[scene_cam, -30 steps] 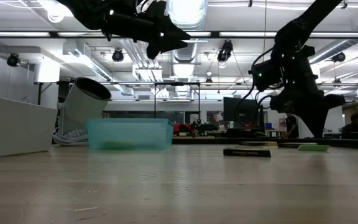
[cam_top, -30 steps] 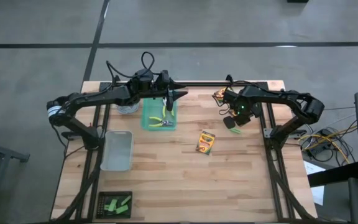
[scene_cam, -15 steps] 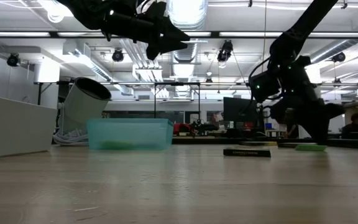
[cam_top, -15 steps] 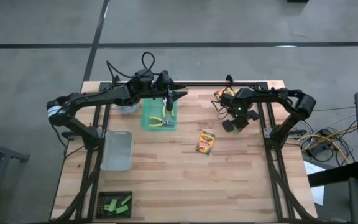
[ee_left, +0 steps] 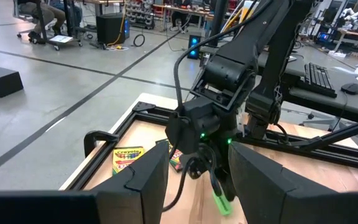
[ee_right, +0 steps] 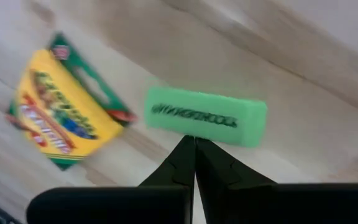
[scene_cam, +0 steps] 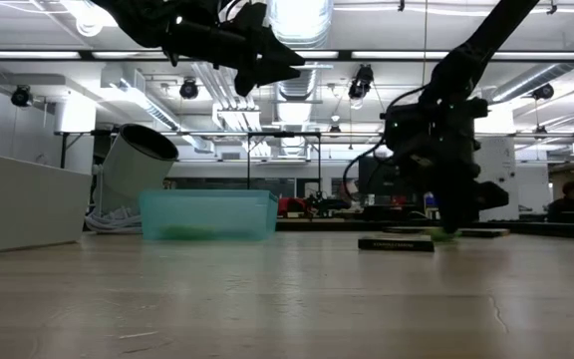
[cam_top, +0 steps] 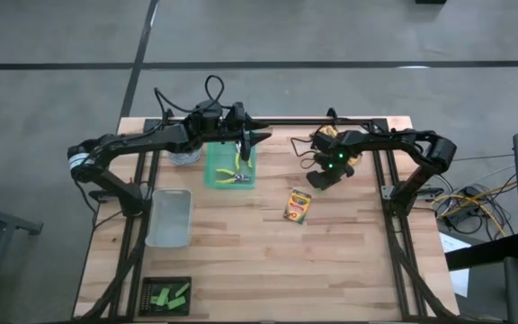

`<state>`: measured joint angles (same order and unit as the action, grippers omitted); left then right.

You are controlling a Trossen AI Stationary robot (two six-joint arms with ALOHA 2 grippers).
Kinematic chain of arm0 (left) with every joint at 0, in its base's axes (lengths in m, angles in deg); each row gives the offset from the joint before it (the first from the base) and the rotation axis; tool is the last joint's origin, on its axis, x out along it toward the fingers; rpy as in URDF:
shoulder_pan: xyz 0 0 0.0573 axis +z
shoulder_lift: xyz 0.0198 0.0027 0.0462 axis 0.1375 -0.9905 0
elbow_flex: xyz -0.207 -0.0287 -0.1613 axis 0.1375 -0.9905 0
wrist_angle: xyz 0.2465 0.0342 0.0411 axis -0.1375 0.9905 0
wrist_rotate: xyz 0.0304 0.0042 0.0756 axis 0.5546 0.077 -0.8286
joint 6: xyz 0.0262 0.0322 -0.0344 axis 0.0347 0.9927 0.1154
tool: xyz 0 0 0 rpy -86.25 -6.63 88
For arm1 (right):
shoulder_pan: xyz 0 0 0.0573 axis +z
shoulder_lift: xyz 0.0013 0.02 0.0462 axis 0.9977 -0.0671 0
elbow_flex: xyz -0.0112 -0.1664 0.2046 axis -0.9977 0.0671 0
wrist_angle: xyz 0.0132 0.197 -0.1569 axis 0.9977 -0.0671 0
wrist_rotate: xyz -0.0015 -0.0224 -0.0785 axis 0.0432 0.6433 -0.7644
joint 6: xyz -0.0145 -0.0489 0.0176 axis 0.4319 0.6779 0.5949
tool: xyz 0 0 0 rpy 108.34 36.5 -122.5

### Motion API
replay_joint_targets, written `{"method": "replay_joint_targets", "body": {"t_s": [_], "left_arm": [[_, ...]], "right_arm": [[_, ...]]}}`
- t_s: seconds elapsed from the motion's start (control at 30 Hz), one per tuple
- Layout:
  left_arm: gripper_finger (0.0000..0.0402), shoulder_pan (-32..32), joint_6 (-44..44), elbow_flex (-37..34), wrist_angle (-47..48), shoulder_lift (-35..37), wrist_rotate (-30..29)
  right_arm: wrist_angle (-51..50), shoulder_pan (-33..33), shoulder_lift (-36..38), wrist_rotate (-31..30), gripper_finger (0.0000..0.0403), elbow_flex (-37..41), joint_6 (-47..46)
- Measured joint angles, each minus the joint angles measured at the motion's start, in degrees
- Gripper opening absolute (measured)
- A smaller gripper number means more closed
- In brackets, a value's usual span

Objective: Pick & Place School Supplies
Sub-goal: Put the green eraser into the black bin

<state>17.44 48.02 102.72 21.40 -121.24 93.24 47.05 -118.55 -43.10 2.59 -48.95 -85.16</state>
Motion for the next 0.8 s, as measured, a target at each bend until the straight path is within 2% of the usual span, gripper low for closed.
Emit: {"method": "replay_joint_targets", "body": {"t_s": [0.33,0.57,0.8], "left_arm": [[0.0172,0.0,0.0,0.0,0.0,0.0,0.0],[0.0172,0.0,0.0,0.0,0.0,0.0,0.0],[0.0172,0.0,-0.3,0.0,0.0,0.0,0.0]], "right_arm": [[2.5,1.0,0.0,0.2,0.0008,0.0,0.2],[9.8,1.6,0.1,-7.0,0.0008,0.0,2.6],[11.3,1.8,1.8,-6.9,0.0008,-2.3,2.2]]}}
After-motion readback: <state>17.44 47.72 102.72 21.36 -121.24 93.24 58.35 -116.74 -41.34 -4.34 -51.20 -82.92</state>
